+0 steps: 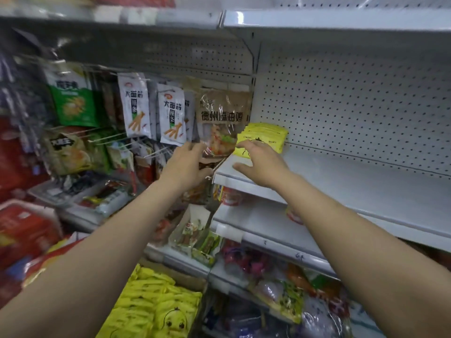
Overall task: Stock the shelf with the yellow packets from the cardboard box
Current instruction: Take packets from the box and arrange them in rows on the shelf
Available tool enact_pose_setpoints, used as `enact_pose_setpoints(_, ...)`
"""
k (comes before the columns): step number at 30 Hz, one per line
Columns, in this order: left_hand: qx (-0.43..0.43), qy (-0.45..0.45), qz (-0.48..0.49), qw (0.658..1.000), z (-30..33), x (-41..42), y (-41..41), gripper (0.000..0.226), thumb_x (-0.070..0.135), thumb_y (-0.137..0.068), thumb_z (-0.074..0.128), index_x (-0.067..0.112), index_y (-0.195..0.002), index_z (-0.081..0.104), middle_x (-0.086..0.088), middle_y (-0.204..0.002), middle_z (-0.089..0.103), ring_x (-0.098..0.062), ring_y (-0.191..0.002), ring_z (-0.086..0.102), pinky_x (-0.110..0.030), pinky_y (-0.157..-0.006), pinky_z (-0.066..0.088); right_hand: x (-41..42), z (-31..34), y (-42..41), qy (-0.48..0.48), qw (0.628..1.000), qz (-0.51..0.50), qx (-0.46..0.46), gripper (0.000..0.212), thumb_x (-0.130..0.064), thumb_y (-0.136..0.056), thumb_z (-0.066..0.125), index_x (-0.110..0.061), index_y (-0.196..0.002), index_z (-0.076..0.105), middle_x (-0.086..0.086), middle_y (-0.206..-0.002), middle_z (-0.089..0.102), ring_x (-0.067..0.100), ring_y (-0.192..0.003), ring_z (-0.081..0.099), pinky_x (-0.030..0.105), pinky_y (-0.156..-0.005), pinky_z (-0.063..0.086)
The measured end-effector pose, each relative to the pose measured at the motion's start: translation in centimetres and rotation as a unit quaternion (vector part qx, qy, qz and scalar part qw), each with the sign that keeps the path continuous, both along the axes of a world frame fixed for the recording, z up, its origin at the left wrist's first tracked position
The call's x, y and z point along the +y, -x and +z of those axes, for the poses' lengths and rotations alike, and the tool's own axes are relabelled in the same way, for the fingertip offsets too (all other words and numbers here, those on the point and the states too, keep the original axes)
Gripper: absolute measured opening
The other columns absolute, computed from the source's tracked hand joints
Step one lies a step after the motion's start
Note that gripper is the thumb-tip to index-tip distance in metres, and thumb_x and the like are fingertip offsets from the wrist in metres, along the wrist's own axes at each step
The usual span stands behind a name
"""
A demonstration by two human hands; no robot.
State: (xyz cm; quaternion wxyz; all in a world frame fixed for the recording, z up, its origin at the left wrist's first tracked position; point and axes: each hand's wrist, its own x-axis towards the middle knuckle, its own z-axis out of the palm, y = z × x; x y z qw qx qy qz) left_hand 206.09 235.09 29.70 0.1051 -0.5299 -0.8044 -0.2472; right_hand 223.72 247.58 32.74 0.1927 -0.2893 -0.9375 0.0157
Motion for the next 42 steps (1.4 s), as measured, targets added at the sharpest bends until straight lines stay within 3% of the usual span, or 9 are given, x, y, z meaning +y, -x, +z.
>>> enact_pose_setpoints(9,0.036,-0.021,0.058,0.997,-1.8,-12.1,2.1,0.060,0.040,-0.086,0.068,0.021,-0.138,0.045,-0.009,-0.132,0.049,-0.031,-0.123,0.045,-0.045,-0.098,0.045,-9.4,-2.3,4.5,0.004,0.996,0.091,0.006,0.061,-0.053,-0.089,0.061,-0.029,-0.142,0.042,-0.001,-0.145,0.047,0.024,-0.133,0.042,0.040,-0.106,0.041)
enact_pose_setpoints(17,0.035,0.002,0.085,0.996,-6.6,-16.7,11.6,0.058,0.039,-0.084,0.069,0.021,-0.136,0.049,-0.009,-0.131,0.051,-0.031,-0.117,0.049,-0.046,-0.096,0.044,-13.5,-7.3,14.9,0.044,0.989,0.138,-0.037,0.057,-0.050,-0.091,0.060,-0.032,-0.142,0.042,-0.004,-0.146,0.044,0.022,-0.135,0.039,0.039,-0.107,0.037)
enact_pose_setpoints(22,0.006,0.062,0.081,0.995,-12.1,-17.4,20.6,0.057,0.038,-0.085,0.068,0.019,-0.135,0.049,-0.011,-0.133,0.049,-0.034,-0.121,0.047,-0.049,-0.099,0.043,-13.7,-13.0,23.8,0.083,0.984,0.115,-0.111,0.058,-0.049,-0.092,0.059,-0.033,-0.144,0.039,-0.003,-0.147,0.044,0.023,-0.134,0.042,0.041,-0.103,0.044)
enact_pose_setpoints(28,-0.088,0.164,0.055,0.981,-21.3,-18.1,29.8,0.058,0.036,-0.084,0.069,0.018,-0.136,0.049,-0.013,-0.136,0.047,-0.037,-0.126,0.044,-0.050,-0.102,0.040,-14.5,-22.4,32.3,0.186,0.964,0.077,-0.176,0.052,-0.042,-0.090,0.065,-0.027,-0.137,0.050,0.005,-0.134,0.057,0.028,-0.123,0.053,0.039,-0.092,0.049)
enact_pose_setpoints(33,-0.174,0.258,0.026,0.950,-30.3,-18.8,33.5,0.055,0.034,-0.083,0.070,0.019,-0.133,0.051,-0.015,-0.125,0.052,-0.040,-0.114,0.051,-0.044,-0.091,0.045,-15.8,-31.2,35.1,0.279,0.927,0.048,-0.246,0.059,-0.045,-0.088,0.067,-0.024,-0.140,0.048,0.006,-0.139,0.053,0.029,-0.127,0.050,0.039,-0.096,0.046)
enact_pose_setpoints(35,-0.213,0.298,0.007,0.930,-33.9,-19.5,34.1,0.060,0.030,-0.082,0.073,0.017,-0.135,0.051,-0.018,-0.132,0.051,-0.041,-0.114,0.052,-0.045,-0.093,0.045,-16.4,-34.7,35.0,0.319,0.906,0.030,-0.277,0.058,-0.047,-0.086,0.069,-0.026,-0.137,0.049,0.005,-0.139,0.052,0.028,-0.128,0.050,0.038,-0.097,0.046)
enact_pose_setpoints(38,-0.275,0.335,-0.034,0.901,-38.8,-20.8,33.7,0.056,0.030,-0.079,0.078,0.012,-0.128,0.059,-0.019,-0.137,0.049,-0.041,-0.119,0.052,-0.042,-0.096,0.045,-17.7,-39.4,33.8,0.372,0.869,-0.002,-0.328,0.051,-0.045,-0.085,0.071,-0.026,-0.129,0.055,0.006,-0.135,0.054,0.029,-0.123,0.053,0.036,-0.090,0.046)
enact_pose_setpoints(42,-0.327,0.387,-0.045,0.861,-43.3,-22.2,32.2,0.061,0.039,-0.083,0.073,0.022,-0.138,0.052,-0.012,-0.138,0.051,-0.033,-0.131,0.041,-0.041,-0.104,0.038,-19.7,-44.4,31.0,0.452,0.809,-0.030,-0.375,0.042,-0.047,-0.079,0.077,-0.027,-0.113,0.065,0.002,-0.119,0.063,0.025,-0.112,0.059,0.033,-0.080,0.046)
